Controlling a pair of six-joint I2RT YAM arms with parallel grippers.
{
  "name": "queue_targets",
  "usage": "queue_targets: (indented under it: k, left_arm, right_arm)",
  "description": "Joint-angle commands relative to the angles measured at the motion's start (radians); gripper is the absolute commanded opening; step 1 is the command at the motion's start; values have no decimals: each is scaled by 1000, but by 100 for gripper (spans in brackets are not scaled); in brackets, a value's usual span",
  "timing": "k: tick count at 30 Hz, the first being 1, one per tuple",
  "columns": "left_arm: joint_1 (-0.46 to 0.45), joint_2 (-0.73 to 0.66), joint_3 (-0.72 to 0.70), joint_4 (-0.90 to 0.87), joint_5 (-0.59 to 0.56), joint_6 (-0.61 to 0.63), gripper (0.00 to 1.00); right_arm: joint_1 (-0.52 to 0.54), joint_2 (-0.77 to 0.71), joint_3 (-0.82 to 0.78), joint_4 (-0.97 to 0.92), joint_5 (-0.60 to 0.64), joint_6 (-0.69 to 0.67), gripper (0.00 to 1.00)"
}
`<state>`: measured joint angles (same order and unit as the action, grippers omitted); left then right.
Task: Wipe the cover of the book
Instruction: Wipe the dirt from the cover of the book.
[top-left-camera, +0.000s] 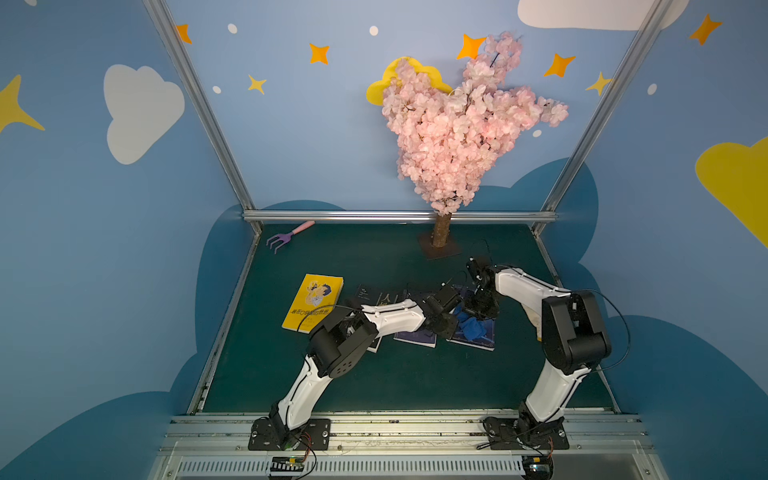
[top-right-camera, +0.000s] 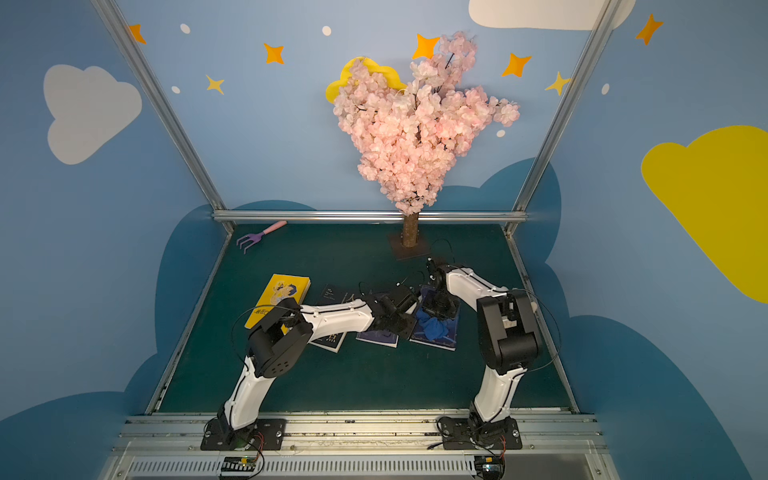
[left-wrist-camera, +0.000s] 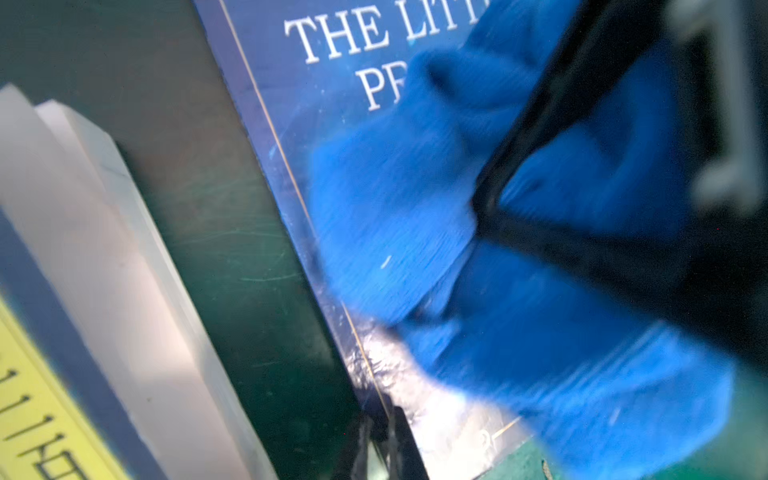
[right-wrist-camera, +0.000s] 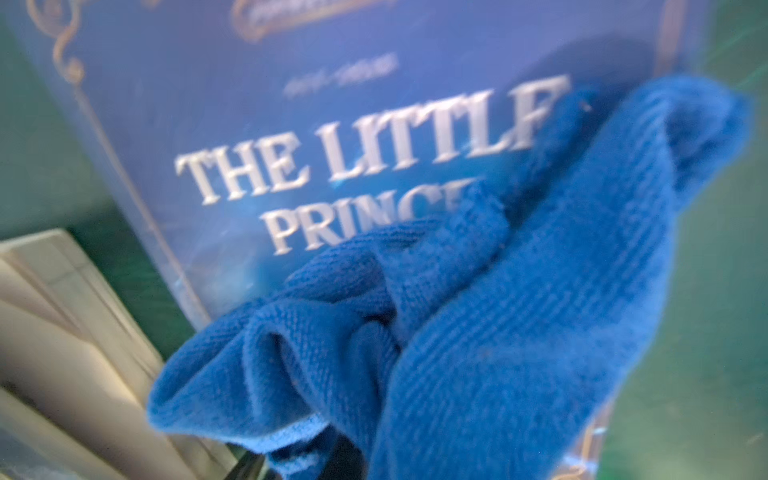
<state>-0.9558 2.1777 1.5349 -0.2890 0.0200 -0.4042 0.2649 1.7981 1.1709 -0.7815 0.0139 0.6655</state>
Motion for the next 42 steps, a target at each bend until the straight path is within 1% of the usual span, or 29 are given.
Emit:
queue_targets:
  k: [1,3,5,7,9,12,15,17,19,26,28,32,35,37,39,42]
  left_arm:
    - [-20,68,-48,-140,-1,28,13]
    - [-20,70,-46,-141,0,29,13]
    - [-20,71,-45,-141,3,27,13]
    - [-20,73,-46,-138,7,28,12]
    - [-20,73,-46,-140,-1,29,12]
    - [-20,59,-49,-147,-18,34,13]
    - [-20,44,-61,-145,-41,39,13]
    - [-20,37,-66,-147,-58,41,12]
    - [-19,30,-71,-142,-59,40,12]
    - [-20,32,-71,-130,-26,34,12]
    - [-20,32,-72,-130,-23,34,12]
    - [-20,36,-73,-134,-40,35,12]
    - [-20,41,-69,-136,-39,35,12]
    - [-20,39,-67,-135,-31,35,12]
    - [-20,38,-69,-133,-22,33,13]
    - [-20,39,-67,-134,-25,34,13]
  right_arm:
    - [-103,-42,-90,-15,49,-60,0]
    - [-125,-69,-112,-10,50,-68,0]
    - [-122,-77,-121,1,9,-59,0]
    - [-90,-75,-129,31,-59,-27,0]
    - [-33,-65,-124,68,-67,8,0]
    - [47,15,-32,53,-49,37,0]
    - [79,125,80,-1,-69,34,0]
    - [74,167,108,-17,-81,29,0]
    - [53,164,95,-18,-86,28,0]
    - [-123,11,-43,-4,-60,-32,0]
    - [-145,-2,-50,-3,-44,-44,0]
    - [-125,52,-26,33,-82,-23,0]
    - [-81,140,53,31,-119,5,0]
    - [-41,176,120,-9,-82,9,0]
    - [-14,199,168,-32,-78,9,0]
    - [-18,220,208,-68,-60,-15,0]
